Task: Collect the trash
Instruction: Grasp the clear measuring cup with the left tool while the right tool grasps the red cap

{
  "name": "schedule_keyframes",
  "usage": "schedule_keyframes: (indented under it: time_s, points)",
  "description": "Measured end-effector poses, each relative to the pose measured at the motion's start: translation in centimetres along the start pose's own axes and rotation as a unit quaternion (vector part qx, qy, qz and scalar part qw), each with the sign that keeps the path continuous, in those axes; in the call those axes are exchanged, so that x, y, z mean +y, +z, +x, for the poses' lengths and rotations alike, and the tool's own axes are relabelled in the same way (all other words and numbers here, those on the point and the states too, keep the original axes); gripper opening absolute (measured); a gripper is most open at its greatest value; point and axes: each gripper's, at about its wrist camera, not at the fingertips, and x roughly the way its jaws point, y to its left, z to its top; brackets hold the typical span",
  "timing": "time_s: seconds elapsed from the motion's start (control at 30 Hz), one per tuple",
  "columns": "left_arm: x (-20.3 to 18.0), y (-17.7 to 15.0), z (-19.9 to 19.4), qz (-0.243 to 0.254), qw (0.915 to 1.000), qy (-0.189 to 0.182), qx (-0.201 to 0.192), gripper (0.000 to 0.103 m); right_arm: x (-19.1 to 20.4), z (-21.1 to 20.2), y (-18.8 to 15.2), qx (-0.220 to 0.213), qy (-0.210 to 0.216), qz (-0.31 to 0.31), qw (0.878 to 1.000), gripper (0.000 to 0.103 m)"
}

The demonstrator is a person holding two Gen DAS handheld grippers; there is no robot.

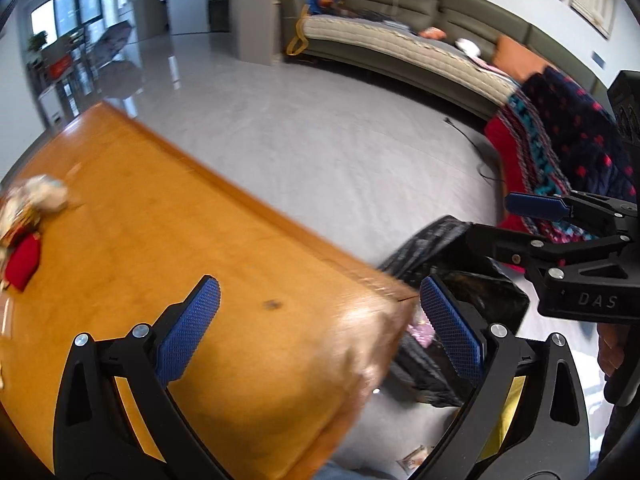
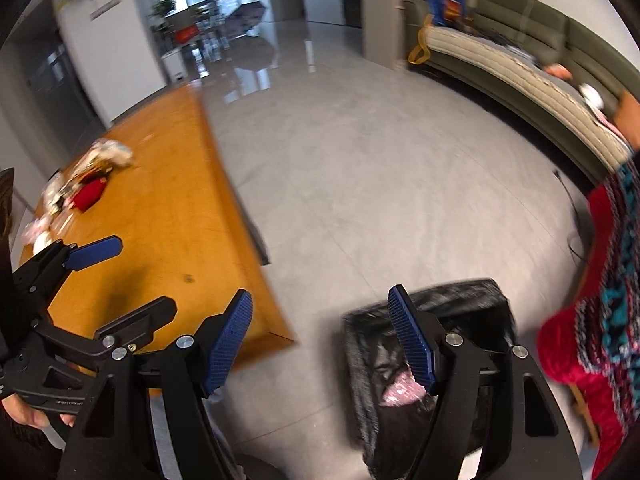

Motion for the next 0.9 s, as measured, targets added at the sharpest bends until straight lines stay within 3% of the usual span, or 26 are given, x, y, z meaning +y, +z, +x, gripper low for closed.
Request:
schedule_keyframes:
  time_s: [0.2,0.43,0.67,0.8,0.87,0.9]
  points:
    - [8.8,-2.1,-3.0,-0.074,0.995,0.068,-0.009,0.097,8.9,2.2,2.9,0.011,0.067,-0.069,0.995,0.071]
    - [20.6,-6.3,-7.5,-0.176,0.9733,0.145,-0.025,0.097,19.3,5.9,5.3,0.043,0.135,-0.128,0.982,0.071]
    - [30.6,-6.5,-7.3,-0.154,0.9722,0.177,0.006,0.097,27.0,9.7,8.3,0.082,0.174,-0.12,0.974,0.071]
    - [34.0,-5.9,-5.3,-0.137,0.9762,0.167,0.022,0.097,29.3,11.2,9.5,0.099,0.19,-0.11,0.971,0.071]
    - [34.8,-5.8,-4.1,-0.125,0.9763,0.173,0.035,0.094,30.5,12.1,9.9,0.107,0.191,-0.111,0.969,0.071]
    - [35.2,-5.9,-3.5,-0.119,0.9765,0.174,0.043,0.084,30.9,12.5,10.1,0.111,0.193,-0.109,0.969,0.071]
